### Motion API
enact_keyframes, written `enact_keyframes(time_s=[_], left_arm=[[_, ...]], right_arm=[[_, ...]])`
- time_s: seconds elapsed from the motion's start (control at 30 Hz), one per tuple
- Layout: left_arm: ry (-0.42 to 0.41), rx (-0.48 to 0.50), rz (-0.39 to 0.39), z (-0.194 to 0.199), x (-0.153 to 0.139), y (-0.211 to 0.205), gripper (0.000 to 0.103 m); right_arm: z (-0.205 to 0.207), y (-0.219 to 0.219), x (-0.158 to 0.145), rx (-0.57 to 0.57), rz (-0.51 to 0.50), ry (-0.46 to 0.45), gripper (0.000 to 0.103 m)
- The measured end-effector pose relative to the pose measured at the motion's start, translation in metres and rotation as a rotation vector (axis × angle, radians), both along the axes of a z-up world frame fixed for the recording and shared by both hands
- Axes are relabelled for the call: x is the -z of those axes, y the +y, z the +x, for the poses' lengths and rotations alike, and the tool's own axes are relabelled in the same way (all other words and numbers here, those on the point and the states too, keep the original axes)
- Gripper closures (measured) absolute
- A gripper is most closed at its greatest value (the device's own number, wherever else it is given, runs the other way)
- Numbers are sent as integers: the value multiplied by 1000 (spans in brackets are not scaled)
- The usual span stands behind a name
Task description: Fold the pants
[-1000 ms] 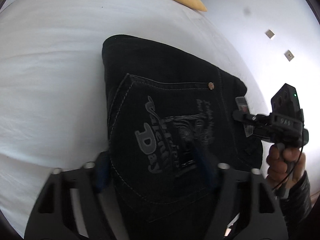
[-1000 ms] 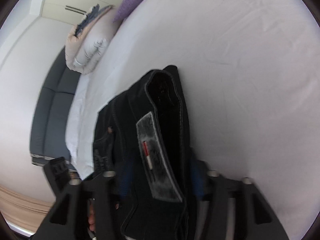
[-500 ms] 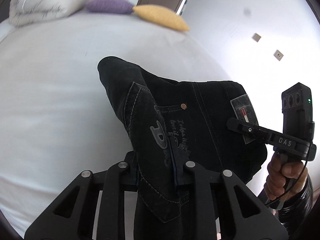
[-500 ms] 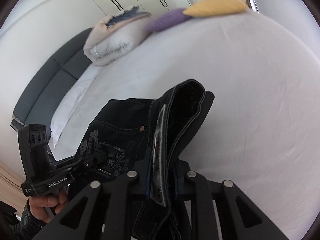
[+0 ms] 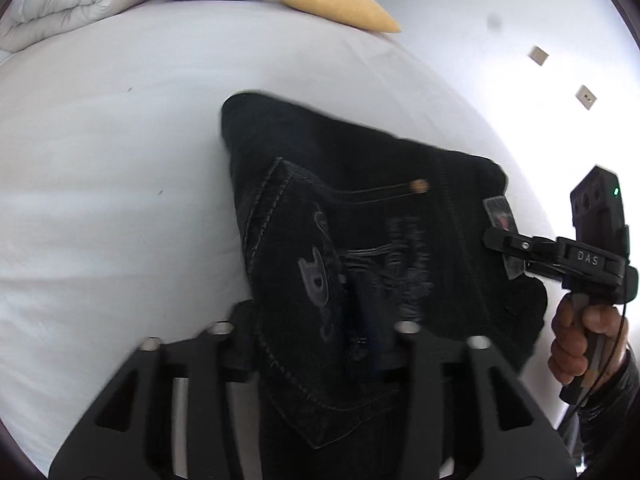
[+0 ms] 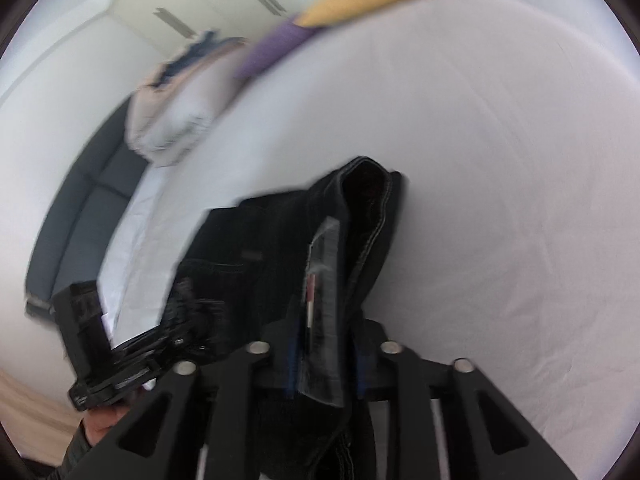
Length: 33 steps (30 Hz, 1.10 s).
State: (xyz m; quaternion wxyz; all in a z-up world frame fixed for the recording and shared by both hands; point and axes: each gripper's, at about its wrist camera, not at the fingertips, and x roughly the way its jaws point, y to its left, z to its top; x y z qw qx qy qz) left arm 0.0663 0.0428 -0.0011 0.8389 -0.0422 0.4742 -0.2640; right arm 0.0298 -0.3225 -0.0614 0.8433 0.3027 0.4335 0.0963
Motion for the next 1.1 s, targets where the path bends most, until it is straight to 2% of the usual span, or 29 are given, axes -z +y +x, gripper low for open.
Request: enact_keyframes(time_s=[0.03, 0.1, 0.27, 0.33, 0.4, 0.47, 0.5, 0.57, 0.6, 0.7, 0.77, 0.83, 0.9, 1.0, 1.1], left_arm=[[-3, -3, -12, 0, 3, 4, 49], [-4, -7, -41, 5, 8, 7, 47], [-37, -27, 12, 5, 2, 2, 38], [-51, -61, -1, -13, -5, 17, 38], [-109, -114, -6, -40, -18, 33, 34], [-202, -150, 28, -66, -37, 40, 19], [-272, -171, 63, -85, -47, 44, 15], [-427, -217, 137, -117, -74, 44, 4], [-502, -246, 166, -136, -88, 46, 1], [-677, -361, 241, -184, -134, 55, 0], [-765, -417, 254, -209, -159, 56, 0], [-801, -428, 209, -228, -186, 66, 0], [-813, -459, 170, -247, -209, 79, 0], [-873, -519, 128, -280, -235, 99, 0], [-826, -490, 122, -295, -253, 109, 0]], right_arm=[[-5, -7, 9, 2, 54, -38, 62], [-10, -13, 14, -2, 92, -94, 62], [-28, -8, 3, 40, 25, -100, 53], [-48, -6, -3, 72, -7, -100, 42], [-75, -4, -14, 122, -67, -116, 38], [-104, -3, -22, 165, -113, -141, 37], [-115, 1, -28, 187, -136, -157, 37], [-143, 5, -44, 238, -189, -207, 34], [-160, 14, -56, 272, -234, -250, 28], [-197, 35, -88, 341, -366, -361, 16], [-222, 50, -115, 387, -460, -445, 7], [-237, 61, -141, 418, -523, -528, 0], [-255, 75, -169, 449, -591, -619, 0], [-278, 89, -205, 480, -642, -713, 0], [-297, 97, -234, 452, -657, -762, 0]])
